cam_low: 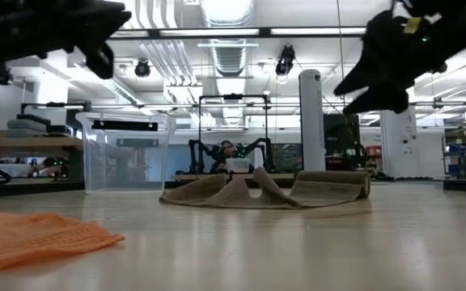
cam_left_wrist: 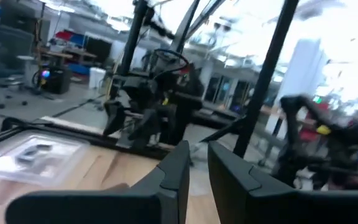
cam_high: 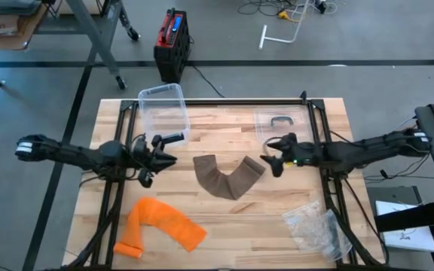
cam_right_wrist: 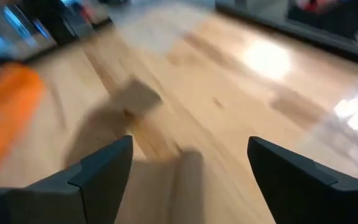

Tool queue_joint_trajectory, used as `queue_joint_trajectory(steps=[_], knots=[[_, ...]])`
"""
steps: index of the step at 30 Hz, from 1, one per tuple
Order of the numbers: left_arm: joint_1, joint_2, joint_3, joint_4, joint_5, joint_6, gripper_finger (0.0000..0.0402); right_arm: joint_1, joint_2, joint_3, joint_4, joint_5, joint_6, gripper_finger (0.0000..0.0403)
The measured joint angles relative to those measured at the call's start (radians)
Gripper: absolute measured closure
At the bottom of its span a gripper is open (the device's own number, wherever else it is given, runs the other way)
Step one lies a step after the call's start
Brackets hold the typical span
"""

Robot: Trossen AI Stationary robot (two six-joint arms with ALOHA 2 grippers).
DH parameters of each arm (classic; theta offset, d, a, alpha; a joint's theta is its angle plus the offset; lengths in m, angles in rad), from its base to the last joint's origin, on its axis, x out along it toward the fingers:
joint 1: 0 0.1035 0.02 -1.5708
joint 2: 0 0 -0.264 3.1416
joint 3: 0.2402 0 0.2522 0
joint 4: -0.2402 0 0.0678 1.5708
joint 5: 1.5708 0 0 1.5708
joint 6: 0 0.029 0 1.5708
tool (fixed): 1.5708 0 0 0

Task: Roll bandage
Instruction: Roll the brown bandage

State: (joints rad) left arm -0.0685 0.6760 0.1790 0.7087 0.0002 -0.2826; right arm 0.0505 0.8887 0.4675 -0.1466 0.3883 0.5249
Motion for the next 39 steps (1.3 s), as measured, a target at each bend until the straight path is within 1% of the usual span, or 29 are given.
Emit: queue_joint_trajectory(steps=[3, 5, 8, 10, 15, 19, 23, 27, 34, 39], knots=[[0.0, 0.069, 0.084, -0.078, -0.011, 0.05, 0.0349, 0.002, 0.081, 0.103, -0.176, -0.015, 0.006, 0.0073], [0.0, 0.114, 0.141, -0.16, -0.058, 0.079, 0.0341, 0.002, 0.118, 0.16, -0.249, -0.041, 0.003, 0.0067], [0.001, 0.185, 0.215, -0.246, -0.145, 0.119, 0.0317, 0.002, 0.156, 0.195, -0.325, -0.101, 0.002, 0.0064], [0.004, 0.232, 0.252, -0.255, -0.174, 0.139, 0.0294, 0.002, 0.171, 0.198, -0.339, -0.132, 0.012, 0.0064], [0.017, 0.334, 0.319, -0.253, -0.175, 0.179, 0.0219, 0.002, 0.194, 0.161, -0.348, -0.182, 0.057, 0.0064], [0.02, 0.401, 0.354, -0.259, -0.175, 0.185, 0.0164, 0.003, 0.202, 0.152, -0.343, -0.187, 0.076, 0.0064], [0.019, 0.455, 0.367, -0.259, -0.175, 0.185, 0.0132, 0.008, 0.209, 0.148, -0.348, -0.187, 0.087, 0.0064], [0.02, 0.501, 0.375, -0.264, -0.175, 0.17, 0.0126, 0.009, 0.224, 0.135, -0.347, -0.188, 0.113, 0.0064], [0.02, 0.564, 0.403, -0.261, -0.175, 0.166, 0.0143, 0.022, 0.253, 0.12, -0.351, -0.195, 0.135, 0.0064], [0.02, 0.599, 0.416, -0.268, -0.175, 0.165, 0.0143, 0.022, 0.259, 0.121, -0.336, -0.212, 0.137, 0.0064]])
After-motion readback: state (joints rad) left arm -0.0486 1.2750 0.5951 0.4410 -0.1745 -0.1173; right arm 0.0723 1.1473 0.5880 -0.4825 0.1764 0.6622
